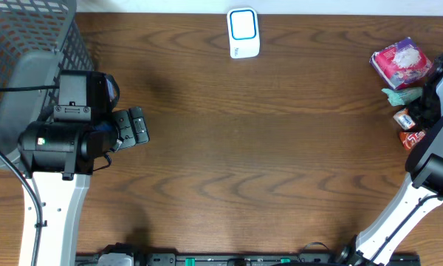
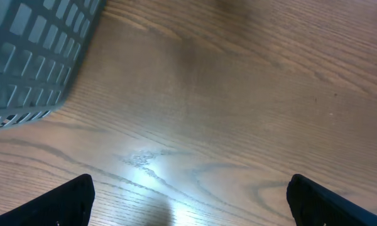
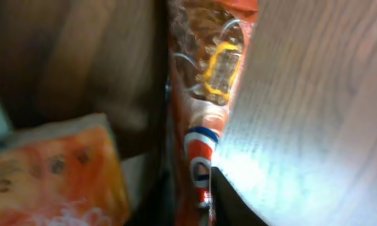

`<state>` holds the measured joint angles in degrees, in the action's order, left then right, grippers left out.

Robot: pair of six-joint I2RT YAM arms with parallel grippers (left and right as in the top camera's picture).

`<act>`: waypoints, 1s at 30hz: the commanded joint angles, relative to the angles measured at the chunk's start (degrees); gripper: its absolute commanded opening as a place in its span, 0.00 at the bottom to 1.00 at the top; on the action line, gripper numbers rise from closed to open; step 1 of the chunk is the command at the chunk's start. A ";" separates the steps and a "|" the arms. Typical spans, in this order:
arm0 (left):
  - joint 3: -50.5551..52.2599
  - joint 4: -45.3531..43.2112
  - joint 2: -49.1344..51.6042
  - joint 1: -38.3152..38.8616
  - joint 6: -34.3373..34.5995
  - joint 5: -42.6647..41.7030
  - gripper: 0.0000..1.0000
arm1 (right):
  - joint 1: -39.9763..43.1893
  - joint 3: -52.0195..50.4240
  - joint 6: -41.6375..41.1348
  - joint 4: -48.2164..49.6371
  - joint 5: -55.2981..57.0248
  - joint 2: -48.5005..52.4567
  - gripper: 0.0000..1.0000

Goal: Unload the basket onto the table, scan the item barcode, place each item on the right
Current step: 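Carry the red bar to the far right below the orange box, release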

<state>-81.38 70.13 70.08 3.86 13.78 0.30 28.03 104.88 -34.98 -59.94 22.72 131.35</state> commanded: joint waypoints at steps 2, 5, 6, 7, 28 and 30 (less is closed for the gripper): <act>-0.22 0.13 -0.09 -0.07 0.72 0.13 0.98 | 0.52 -0.22 4.15 2.19 -6.10 -1.95 0.20; -0.22 0.13 -0.09 -0.07 0.72 0.13 0.98 | 0.37 0.42 4.37 2.29 -7.93 -2.56 0.19; -0.22 0.13 -0.11 -0.07 0.72 0.13 0.98 | 0.37 0.79 4.37 2.25 -7.91 -3.02 0.19; -0.22 0.13 -0.11 -0.07 0.72 0.13 0.98 | 0.37 1.16 4.37 2.05 -7.80 -3.52 0.20; -0.22 0.13 -0.09 -0.07 0.72 0.13 0.98 | -0.76 2.25 4.46 -5.18 -24.79 -39.91 0.99; -0.22 0.13 -0.09 -0.07 0.72 0.13 0.98 | -2.34 2.10 5.95 -7.26 -24.59 -43.04 0.99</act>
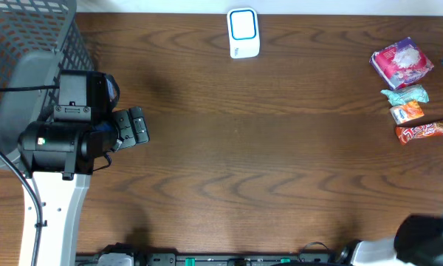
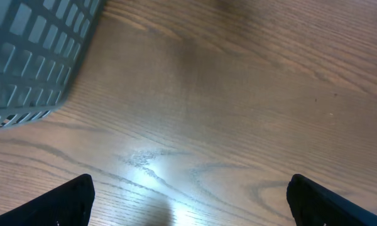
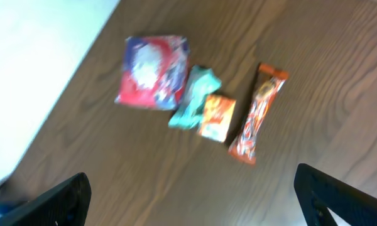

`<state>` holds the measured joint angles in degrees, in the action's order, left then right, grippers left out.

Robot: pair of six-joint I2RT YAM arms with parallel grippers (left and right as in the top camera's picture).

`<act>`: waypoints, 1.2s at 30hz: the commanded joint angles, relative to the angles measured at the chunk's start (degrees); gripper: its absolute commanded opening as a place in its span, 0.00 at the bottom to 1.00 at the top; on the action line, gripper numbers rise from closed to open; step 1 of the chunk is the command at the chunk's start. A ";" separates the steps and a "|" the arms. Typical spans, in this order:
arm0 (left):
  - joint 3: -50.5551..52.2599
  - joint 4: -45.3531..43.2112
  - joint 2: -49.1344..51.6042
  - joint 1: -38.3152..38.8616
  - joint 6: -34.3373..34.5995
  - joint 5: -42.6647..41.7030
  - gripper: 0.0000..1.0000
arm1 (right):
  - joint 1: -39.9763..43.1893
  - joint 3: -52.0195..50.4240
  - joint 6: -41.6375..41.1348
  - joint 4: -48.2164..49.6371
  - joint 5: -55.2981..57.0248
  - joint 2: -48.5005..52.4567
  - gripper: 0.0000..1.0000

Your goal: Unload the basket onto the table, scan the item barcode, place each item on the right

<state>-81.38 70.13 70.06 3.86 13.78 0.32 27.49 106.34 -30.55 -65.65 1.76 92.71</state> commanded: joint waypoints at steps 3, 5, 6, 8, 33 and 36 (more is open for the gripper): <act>-0.22 0.13 -0.09 -0.07 0.72 0.11 0.98 | -5.66 -0.85 3.06 -3.41 -3.65 -9.11 0.99; -0.22 0.13 -0.07 -0.07 0.72 0.11 0.98 | -8.81 -2.43 4.04 -3.93 -3.61 -11.91 0.99; -0.22 0.15 -0.09 -0.07 0.72 0.11 0.98 | -10.47 -3.45 4.52 -4.04 -3.61 -13.18 0.99; -0.22 0.13 -0.07 -0.07 0.72 0.11 0.98 | -15.34 -7.72 5.60 -4.00 -3.10 -17.03 0.99; -0.22 0.13 -0.09 -0.07 0.72 0.11 0.98 | -35.41 -52.43 5.75 -0.63 2.21 -57.16 0.99; -0.22 0.13 -0.09 -0.07 0.72 0.11 0.98 | -35.41 -52.48 5.77 -2.10 2.21 -57.16 0.99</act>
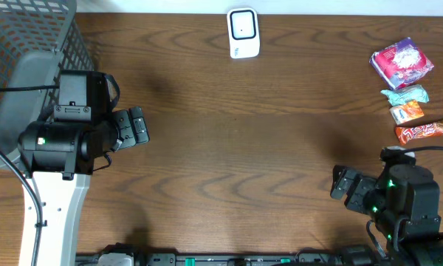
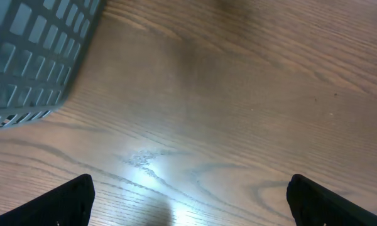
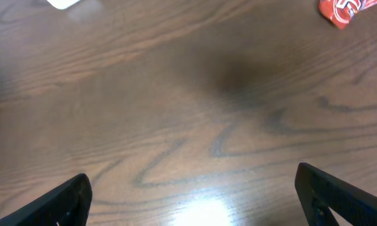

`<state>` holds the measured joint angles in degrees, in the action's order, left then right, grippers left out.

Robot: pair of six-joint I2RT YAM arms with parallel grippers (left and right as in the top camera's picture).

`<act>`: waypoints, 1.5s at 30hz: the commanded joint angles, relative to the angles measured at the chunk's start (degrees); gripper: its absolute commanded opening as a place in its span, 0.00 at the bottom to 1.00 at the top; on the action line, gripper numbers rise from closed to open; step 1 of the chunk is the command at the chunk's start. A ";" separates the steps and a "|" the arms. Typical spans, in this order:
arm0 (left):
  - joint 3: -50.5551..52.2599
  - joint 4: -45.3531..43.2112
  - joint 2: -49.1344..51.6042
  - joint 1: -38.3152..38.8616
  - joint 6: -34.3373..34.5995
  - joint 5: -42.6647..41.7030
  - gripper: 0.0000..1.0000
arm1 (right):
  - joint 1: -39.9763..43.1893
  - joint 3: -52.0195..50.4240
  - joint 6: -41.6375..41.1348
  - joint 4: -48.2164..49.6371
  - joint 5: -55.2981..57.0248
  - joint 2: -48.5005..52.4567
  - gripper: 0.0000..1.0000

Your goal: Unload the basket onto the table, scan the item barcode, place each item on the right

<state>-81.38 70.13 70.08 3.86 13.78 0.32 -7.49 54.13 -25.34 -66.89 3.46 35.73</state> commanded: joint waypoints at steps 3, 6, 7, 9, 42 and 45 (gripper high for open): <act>-0.22 0.13 -0.09 -0.07 0.72 0.11 0.98 | -0.44 -0.26 0.57 -1.44 0.50 -0.17 0.99; -0.22 0.13 -0.09 -0.07 0.72 0.11 0.98 | -0.44 -0.26 0.57 -1.84 0.50 -0.17 0.99; -0.22 0.13 -0.09 -0.07 0.72 0.11 0.98 | -0.44 -0.26 0.57 -1.88 0.50 -0.17 0.99; -0.22 0.15 -0.09 -0.07 0.72 0.11 0.98 | -0.44 -0.26 0.57 -1.92 0.50 -0.17 0.99; -0.22 0.15 -0.09 -0.07 0.72 0.11 0.98 | 3.10 -22.14 21.35 23.61 -15.10 -21.14 0.99; -0.22 0.15 -0.11 -0.07 0.72 0.11 0.98 | 3.10 -25.83 21.40 27.30 -15.89 -24.37 0.99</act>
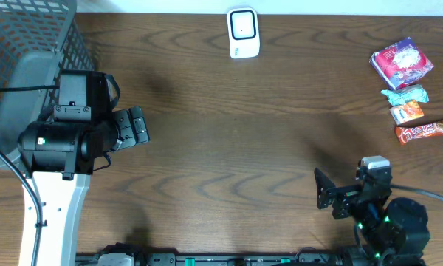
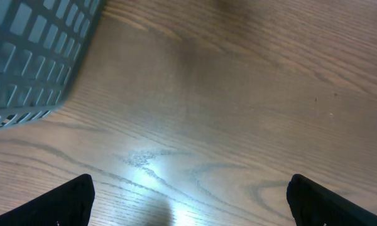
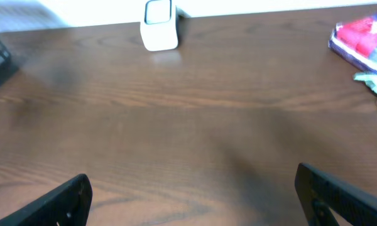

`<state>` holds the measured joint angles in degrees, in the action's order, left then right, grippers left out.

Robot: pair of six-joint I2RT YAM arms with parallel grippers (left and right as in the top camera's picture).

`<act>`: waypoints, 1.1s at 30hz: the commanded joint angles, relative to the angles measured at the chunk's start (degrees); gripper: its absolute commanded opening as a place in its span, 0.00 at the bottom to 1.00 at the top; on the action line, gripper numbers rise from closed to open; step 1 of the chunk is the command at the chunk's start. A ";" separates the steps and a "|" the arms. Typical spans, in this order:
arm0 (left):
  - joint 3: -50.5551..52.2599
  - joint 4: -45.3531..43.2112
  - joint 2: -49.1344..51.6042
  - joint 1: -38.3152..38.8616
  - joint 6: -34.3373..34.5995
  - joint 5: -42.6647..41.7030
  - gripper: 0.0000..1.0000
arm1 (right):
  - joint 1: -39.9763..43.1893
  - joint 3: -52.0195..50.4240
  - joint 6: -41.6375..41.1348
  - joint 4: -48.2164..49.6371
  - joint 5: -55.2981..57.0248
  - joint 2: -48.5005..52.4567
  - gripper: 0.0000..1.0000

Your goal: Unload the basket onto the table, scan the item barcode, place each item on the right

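Note:
The white barcode scanner (image 1: pixel 244 33) stands at the table's far edge and also shows as the scanner (image 3: pixel 159 24) in the right wrist view. Snack items lie at the far right: a pink-red packet (image 1: pixel 402 63), a teal wrapper (image 1: pixel 404 94), a small orange packet (image 1: pixel 407 113) and a red-orange bar (image 1: pixel 426 131). My right gripper (image 1: pixel 323 196) hangs open and empty near the front edge, well short of the items. Over bare wood at the left, beside the basket, my left gripper (image 1: pixel 136 125) is open and empty too.
A grey mesh basket (image 1: pixel 29 44) fills the far left corner, and its wall (image 2: pixel 31 56) shows in the left wrist view. The dark wooden table (image 1: pixel 229 148) spans the view. Part of the pink-red packet (image 3: pixel 364 44) is seen at the right wrist view's edge.
My right arm has drawn back toward the front edge and a little to the left. Its camera now looks across the table at the scanner. The left arm has not moved.
My right gripper was first down among the items at the far right, close against the red-orange bar. Then it was high above them, open, with every item on the table. Later it hung open over bare wood at the front right, and now sits nearer the front edge.

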<state>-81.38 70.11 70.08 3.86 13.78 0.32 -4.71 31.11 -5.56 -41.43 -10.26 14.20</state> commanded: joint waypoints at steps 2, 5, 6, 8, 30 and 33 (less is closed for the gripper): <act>-0.22 0.17 -0.11 -0.07 0.72 0.11 0.98 | 0.35 -5.09 1.60 4.28 -2.34 -4.92 0.99; -0.22 0.15 -0.11 -0.07 0.72 0.11 0.98 | 0.63 -7.91 1.62 7.69 -2.32 -7.30 0.99; -0.22 0.15 -0.11 -0.07 0.72 0.11 0.98 | 0.85 -8.98 1.60 8.92 -2.34 -8.13 0.99; -0.22 0.15 -0.09 -0.07 0.72 0.11 0.98 | 1.25 -11.41 1.62 12.07 -2.86 -9.66 0.99; -0.22 0.15 -0.09 -0.07 0.72 0.11 0.98 | 4.31 -27.93 1.38 37.18 0.15 -13.90 0.99; -0.22 0.17 -0.09 -0.07 0.72 0.11 0.98 | 4.31 -28.59 1.40 37.44 2.14 -13.90 0.99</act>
<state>-81.38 70.13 70.08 3.86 13.78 0.32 -1.06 3.44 -4.69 -4.45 -11.31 0.71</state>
